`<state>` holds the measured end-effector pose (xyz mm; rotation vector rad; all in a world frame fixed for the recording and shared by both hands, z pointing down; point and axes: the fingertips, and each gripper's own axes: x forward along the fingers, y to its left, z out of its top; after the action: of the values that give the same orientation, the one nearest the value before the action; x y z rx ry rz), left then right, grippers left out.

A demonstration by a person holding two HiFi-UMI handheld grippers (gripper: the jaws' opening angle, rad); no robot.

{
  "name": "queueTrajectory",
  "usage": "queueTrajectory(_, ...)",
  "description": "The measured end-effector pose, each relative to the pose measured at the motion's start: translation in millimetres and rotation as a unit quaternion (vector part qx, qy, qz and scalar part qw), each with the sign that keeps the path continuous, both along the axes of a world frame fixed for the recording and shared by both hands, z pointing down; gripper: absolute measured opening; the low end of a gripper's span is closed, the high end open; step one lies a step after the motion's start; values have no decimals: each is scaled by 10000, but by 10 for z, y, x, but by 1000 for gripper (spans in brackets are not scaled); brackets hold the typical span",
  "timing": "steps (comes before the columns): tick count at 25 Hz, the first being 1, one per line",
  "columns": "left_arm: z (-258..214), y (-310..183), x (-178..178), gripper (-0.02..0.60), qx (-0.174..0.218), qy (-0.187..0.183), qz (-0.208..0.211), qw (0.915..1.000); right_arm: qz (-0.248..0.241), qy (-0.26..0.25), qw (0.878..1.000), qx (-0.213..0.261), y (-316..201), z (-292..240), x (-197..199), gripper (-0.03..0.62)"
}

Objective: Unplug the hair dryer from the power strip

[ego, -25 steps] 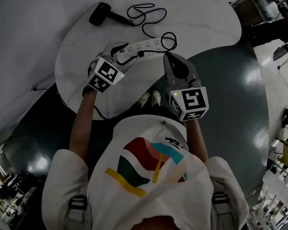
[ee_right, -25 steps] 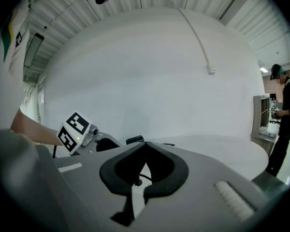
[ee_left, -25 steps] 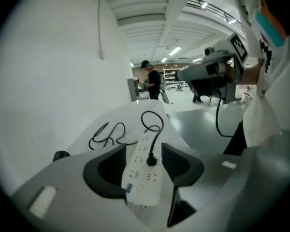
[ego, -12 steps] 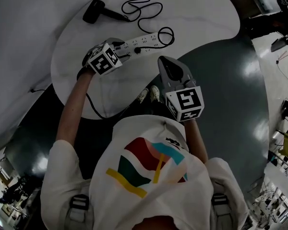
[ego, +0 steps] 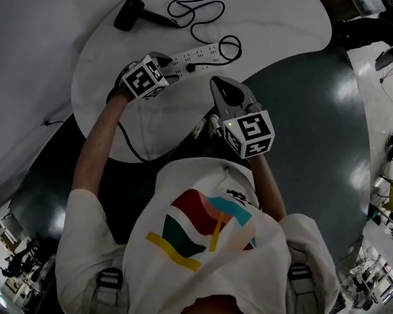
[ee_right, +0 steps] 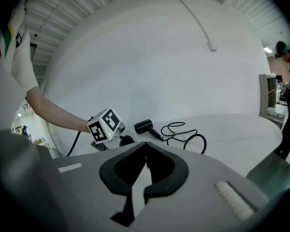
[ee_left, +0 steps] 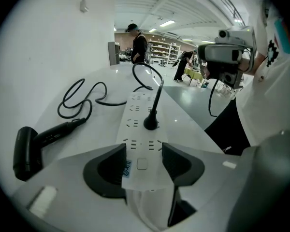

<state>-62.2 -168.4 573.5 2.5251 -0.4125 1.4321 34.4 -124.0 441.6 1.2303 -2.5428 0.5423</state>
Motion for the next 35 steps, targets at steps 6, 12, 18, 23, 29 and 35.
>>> queueTrajectory(6,1,-17,2,225,-79,-64,-42,9999,-164,-110,9998,-61,-85,109,-104,26)
queueTrajectory(12,19,-43,5,218,-251,-338,-73,9991,-234,186,9995,-93,-151,460,-286,132)
queueTrajectory(18,75,-75,-1,207,-346,-374,-164,9986,44,563,9982,-207,-366,887,-419,148)
queueTrajectory(23,37,-77,2,207,-269,-457,-153,9985,-175,741,9971,-100,-545,996,-648,151)
queueTrajectory(29,101,-7,-25,199,-405,-716,-151,9965,-352,1247,9916,58,-609,1150,-729,103)
queueTrajectory(35,105,-25,0,201,-504,-956,-127,9941,-404,1137,9926,150,-637,1098,-724,80)
